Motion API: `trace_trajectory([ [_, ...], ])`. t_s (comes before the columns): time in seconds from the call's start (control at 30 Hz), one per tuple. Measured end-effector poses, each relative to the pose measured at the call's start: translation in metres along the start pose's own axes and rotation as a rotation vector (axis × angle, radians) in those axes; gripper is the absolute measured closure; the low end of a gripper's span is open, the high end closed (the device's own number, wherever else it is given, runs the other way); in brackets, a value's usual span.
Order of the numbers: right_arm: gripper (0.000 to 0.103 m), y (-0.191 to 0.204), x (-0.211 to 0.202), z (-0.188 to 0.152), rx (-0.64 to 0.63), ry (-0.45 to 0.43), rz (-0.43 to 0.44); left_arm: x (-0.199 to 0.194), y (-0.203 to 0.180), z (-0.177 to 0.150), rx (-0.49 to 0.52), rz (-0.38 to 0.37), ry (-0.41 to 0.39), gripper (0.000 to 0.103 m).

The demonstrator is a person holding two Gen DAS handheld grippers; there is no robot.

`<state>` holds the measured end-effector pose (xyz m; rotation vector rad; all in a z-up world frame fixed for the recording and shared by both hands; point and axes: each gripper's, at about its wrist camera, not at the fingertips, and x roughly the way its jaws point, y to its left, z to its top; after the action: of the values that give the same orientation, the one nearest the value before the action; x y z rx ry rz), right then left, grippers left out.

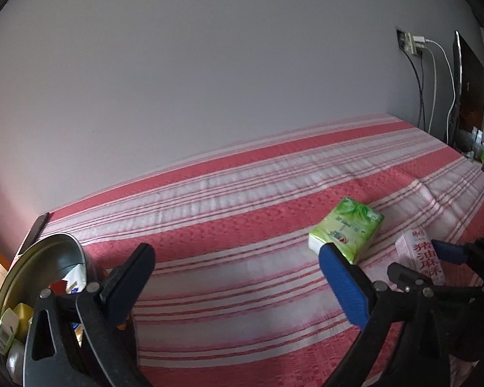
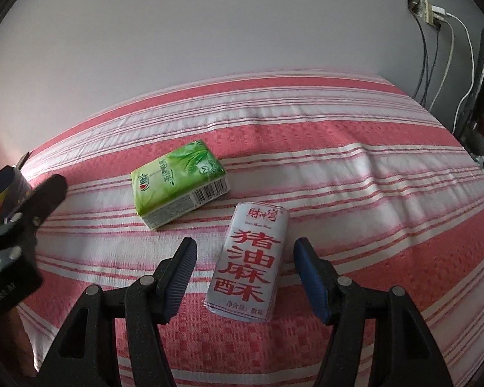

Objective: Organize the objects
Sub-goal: 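Move both open tools back to the last green pack and white box on the bed, then grasp the white box with red characters with the right tool while the left tool grasps the green tissue pack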

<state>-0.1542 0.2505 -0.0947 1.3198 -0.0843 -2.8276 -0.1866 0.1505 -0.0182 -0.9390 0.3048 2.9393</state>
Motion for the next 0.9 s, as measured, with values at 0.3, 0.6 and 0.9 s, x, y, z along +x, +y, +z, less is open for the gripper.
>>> trace_trajectory([
  [0.3,0.065,-0.021,0.005,0.009,0.011,-0.015,-0.031,0.020,-0.028,0.005,0.071,-0.066,0.059,0.000],
  [0.6,0.065,-0.052,0.010,0.014,0.086,-0.022,-0.012,0.036,-0.071,0.014,0.238,-0.177,0.060,0.000],
  [0.9,0.065,-0.049,0.009,0.013,0.071,-0.020,-0.025,0.061,-0.078,0.015,0.252,-0.269,0.173,0.034],
])
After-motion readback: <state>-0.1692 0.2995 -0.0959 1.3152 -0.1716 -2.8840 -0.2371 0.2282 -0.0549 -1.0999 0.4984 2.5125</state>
